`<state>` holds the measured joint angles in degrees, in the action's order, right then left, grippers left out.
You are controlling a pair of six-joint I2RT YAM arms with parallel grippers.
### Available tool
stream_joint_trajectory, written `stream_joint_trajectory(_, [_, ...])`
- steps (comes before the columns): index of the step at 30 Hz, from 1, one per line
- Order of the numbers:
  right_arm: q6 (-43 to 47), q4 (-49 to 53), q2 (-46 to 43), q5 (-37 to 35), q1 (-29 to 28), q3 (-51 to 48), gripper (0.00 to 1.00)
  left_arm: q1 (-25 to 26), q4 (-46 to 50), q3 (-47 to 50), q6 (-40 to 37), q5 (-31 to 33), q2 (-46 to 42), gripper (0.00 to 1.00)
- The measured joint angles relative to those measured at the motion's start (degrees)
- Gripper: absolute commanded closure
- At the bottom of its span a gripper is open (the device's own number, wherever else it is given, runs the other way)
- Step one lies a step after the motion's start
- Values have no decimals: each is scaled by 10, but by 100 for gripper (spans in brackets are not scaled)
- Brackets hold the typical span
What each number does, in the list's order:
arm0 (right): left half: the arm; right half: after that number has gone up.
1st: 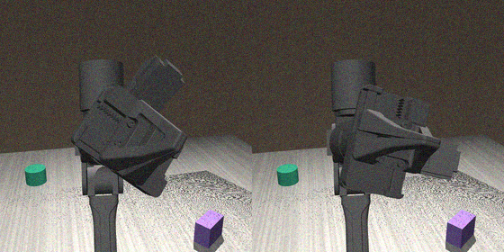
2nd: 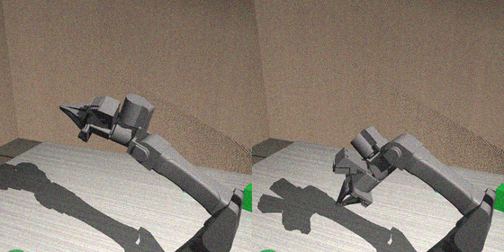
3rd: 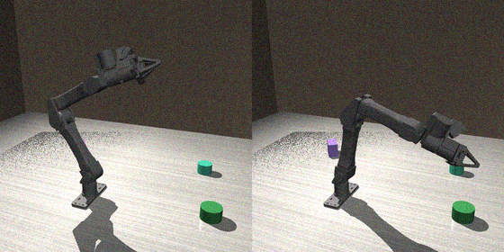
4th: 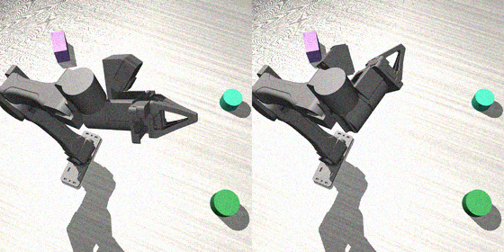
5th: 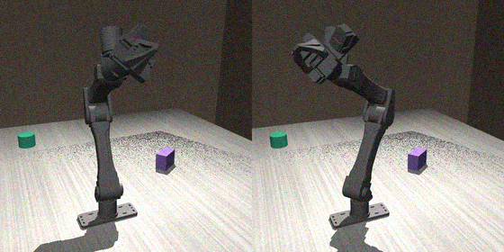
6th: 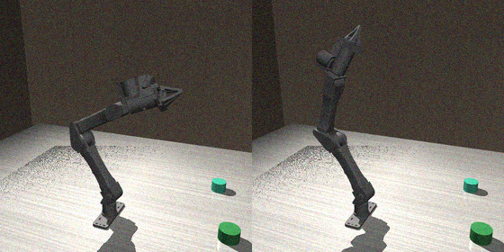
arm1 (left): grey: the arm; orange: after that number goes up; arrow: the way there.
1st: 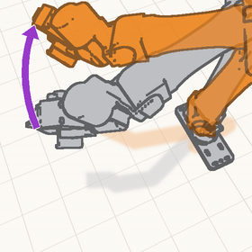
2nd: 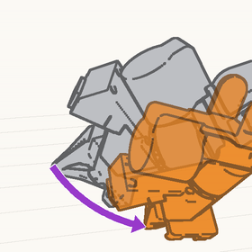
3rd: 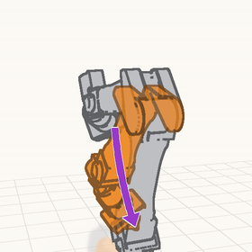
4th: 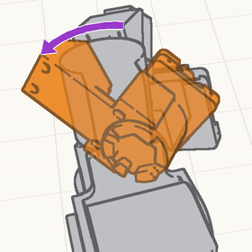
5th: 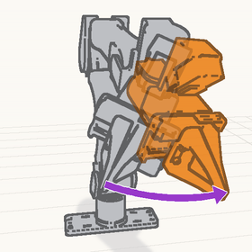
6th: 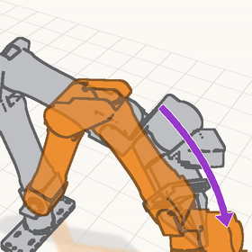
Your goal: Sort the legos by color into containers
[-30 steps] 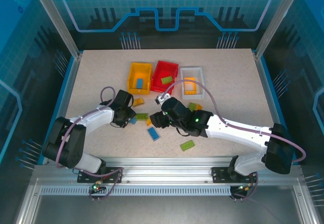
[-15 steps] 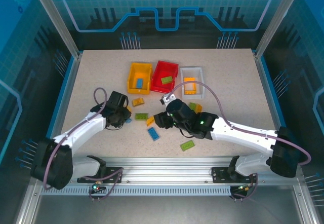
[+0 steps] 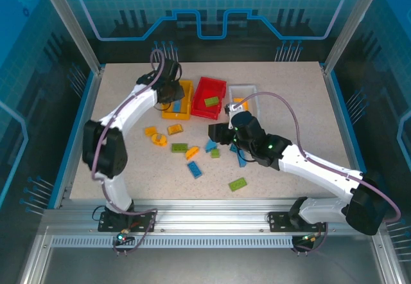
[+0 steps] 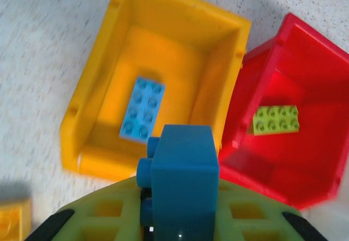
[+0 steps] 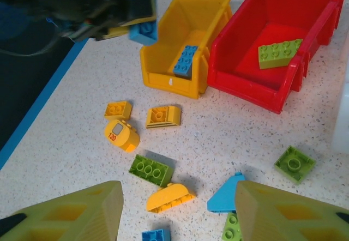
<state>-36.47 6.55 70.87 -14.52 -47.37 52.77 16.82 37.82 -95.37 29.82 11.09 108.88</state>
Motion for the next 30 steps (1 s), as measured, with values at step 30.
stream_joint_trajectory(30, [-83,127,38,-31,153,-43,26,-14,19,7,-66,-65,-21,38])
